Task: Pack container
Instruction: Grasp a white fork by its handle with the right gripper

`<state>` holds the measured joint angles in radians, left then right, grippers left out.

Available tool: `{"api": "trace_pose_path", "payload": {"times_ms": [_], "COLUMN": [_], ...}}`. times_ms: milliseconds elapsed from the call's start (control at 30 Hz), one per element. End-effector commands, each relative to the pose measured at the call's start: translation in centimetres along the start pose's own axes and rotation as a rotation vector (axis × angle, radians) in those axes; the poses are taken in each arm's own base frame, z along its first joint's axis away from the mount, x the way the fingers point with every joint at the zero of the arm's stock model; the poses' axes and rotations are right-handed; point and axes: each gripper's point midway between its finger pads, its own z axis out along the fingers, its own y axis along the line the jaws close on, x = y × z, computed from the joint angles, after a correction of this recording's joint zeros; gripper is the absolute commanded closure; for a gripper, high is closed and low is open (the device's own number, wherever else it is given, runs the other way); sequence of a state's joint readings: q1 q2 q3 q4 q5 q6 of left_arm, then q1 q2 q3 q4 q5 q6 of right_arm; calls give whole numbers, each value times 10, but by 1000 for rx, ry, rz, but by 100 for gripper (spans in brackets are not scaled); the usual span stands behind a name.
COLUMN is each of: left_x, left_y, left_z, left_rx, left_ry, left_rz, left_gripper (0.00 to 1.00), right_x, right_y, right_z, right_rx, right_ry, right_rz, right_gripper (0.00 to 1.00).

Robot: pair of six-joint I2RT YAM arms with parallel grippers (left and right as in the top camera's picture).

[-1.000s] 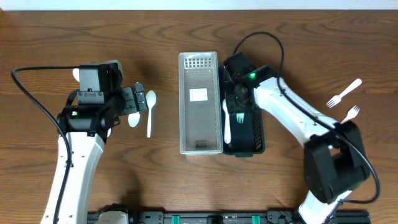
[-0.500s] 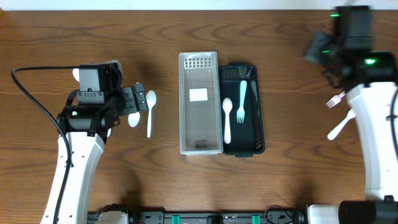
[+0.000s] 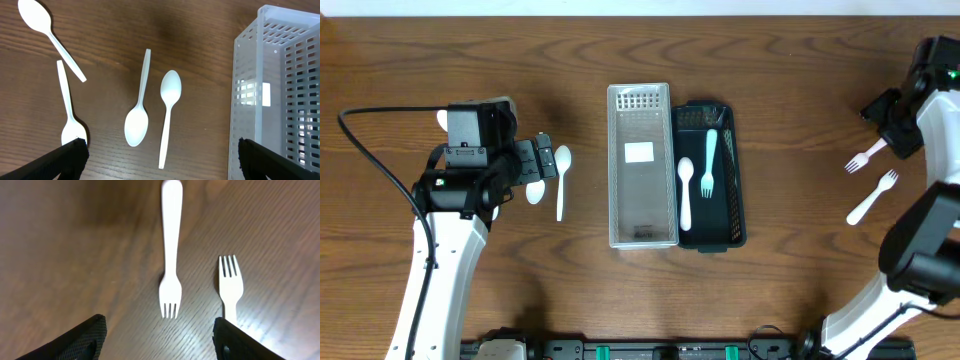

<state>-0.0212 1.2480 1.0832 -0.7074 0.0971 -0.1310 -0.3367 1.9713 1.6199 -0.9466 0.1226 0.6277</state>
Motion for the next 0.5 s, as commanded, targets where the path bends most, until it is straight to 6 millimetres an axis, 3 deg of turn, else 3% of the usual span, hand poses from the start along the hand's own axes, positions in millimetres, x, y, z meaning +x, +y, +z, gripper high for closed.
{"api": "trace_pose_path", "payload": {"times_ms": [0, 233, 467], "left_x": [-8, -8, -8], "left_y": [2, 2, 2], "left_z": [-7, -7, -7], "left_rx": [-10, -10, -10], "left_ry": [-27, -27, -27], "left_rz": [-4, -5, -4], "left_gripper": [2, 2, 2], "right_x": [10, 22, 32], "right_y": [-3, -7, -12], "right_z": [25, 59, 81], "right_rx": [18, 62, 93], "right_ry": [64, 126, 169], "right_rz": [12, 4, -13], "right_gripper": [28, 24, 21]}}
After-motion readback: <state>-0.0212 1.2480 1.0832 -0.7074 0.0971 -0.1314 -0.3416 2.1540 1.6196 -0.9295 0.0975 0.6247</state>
